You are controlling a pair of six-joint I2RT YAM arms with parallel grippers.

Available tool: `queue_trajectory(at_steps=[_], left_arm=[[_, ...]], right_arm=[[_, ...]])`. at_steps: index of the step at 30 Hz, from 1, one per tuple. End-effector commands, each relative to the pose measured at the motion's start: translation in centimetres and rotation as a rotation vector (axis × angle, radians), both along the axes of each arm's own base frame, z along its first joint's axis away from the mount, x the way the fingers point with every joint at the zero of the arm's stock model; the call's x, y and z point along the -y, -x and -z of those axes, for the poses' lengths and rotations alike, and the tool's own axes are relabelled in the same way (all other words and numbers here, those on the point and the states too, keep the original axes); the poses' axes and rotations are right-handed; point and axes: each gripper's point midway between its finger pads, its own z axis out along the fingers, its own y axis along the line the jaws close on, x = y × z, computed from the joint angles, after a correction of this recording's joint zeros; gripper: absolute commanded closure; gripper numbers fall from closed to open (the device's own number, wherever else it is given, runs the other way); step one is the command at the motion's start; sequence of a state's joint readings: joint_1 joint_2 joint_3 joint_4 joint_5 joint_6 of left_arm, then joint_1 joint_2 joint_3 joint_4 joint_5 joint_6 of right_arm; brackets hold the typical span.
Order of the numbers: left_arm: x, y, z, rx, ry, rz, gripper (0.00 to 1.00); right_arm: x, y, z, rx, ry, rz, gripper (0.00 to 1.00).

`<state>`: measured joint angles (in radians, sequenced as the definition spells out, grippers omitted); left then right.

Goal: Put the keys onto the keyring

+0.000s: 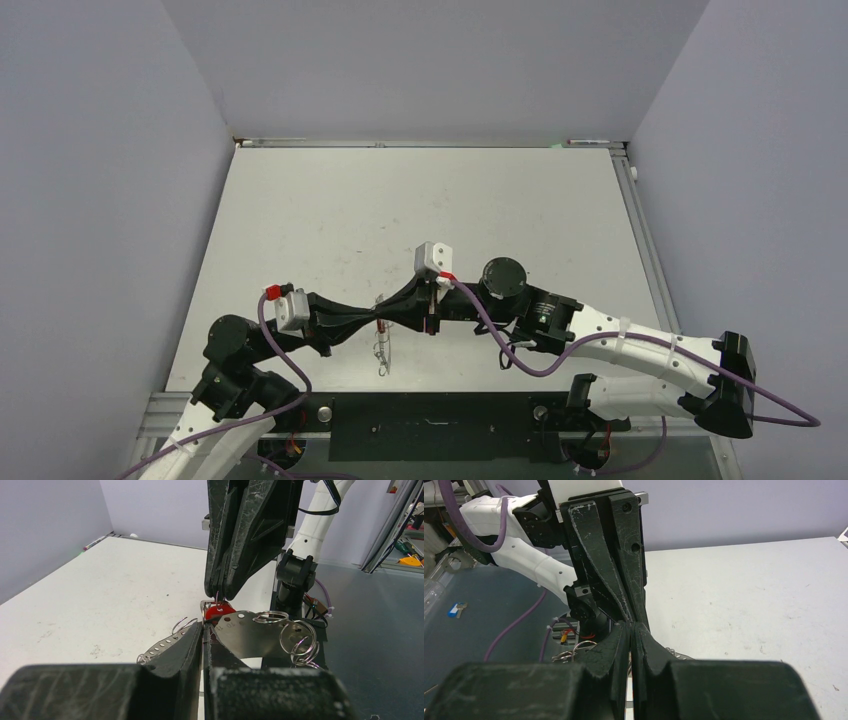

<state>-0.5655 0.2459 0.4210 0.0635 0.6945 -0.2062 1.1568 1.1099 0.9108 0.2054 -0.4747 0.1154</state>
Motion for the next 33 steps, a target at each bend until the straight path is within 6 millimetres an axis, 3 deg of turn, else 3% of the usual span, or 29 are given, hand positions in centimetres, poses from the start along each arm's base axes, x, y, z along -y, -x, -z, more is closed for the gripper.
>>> queue_trajectory(at_steps=[1, 33], left_arm=[[-0.2, 0.3, -1.4, 0.05, 0.031, 0.007, 1.0], [-0.2, 0.4, -1.4, 0.051, 0.032, 0.008, 1.0]], right_arm=[[-0.5, -0.3, -2.7, 0.041, -0.061, 0.019, 0.95], [0.5, -2.3, -2.5, 0.018, -0.016, 0.154, 0.95]])
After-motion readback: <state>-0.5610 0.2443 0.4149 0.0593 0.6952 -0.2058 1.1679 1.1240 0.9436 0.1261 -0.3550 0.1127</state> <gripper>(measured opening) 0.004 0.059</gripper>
